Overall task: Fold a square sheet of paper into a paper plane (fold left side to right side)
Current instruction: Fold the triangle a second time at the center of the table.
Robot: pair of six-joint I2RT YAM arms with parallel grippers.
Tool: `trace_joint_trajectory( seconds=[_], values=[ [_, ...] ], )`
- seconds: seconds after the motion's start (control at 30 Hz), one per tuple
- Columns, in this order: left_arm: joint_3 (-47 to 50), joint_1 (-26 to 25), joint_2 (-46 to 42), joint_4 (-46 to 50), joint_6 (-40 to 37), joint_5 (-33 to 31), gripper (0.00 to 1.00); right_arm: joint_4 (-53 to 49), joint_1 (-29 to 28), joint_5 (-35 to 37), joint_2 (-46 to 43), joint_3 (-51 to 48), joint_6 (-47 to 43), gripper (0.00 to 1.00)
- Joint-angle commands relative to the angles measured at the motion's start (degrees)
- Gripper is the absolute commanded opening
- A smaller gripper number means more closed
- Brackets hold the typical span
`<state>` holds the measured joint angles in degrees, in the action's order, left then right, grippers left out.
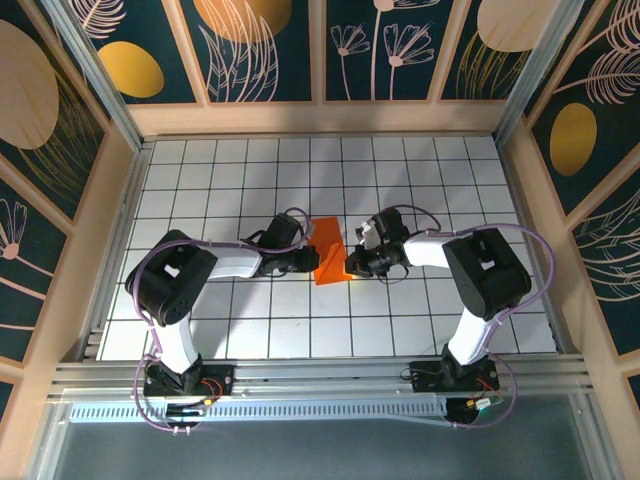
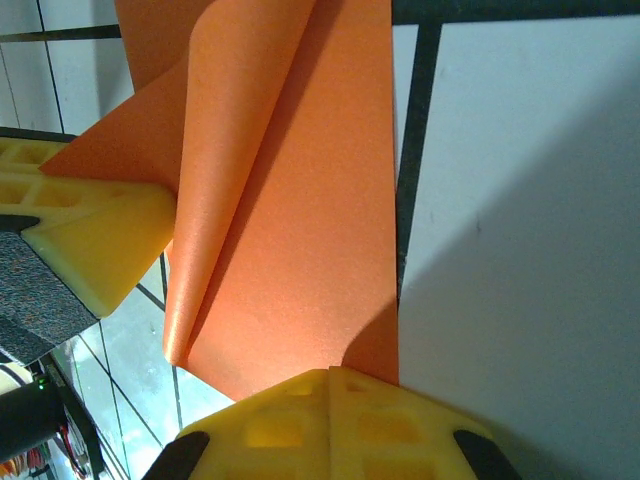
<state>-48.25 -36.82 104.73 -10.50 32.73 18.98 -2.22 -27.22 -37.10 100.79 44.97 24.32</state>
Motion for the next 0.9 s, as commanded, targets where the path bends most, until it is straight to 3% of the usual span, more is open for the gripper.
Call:
trace_joint_trajectory(
  seconds=[0.0,0.4,0.87],
  values=[
    [-0.23,0.42,1.97,0.53,-1.18,-0.87,0.0,-2.49,-0.81,1.21,0.31,1.02,-0.2,0.0],
    [-0.09,0.36,2.32,1.45,-1.77,-1.43,0.0,3.12,-0.82,-3.04,-4.84,2.28,4.81,0.0],
    [-0.28,0.41,2.24,1.76,-1.95,-1.5,0.0,7.59,-3.8,-3.07,3.26,7.94,7.76,0.0]
  ],
)
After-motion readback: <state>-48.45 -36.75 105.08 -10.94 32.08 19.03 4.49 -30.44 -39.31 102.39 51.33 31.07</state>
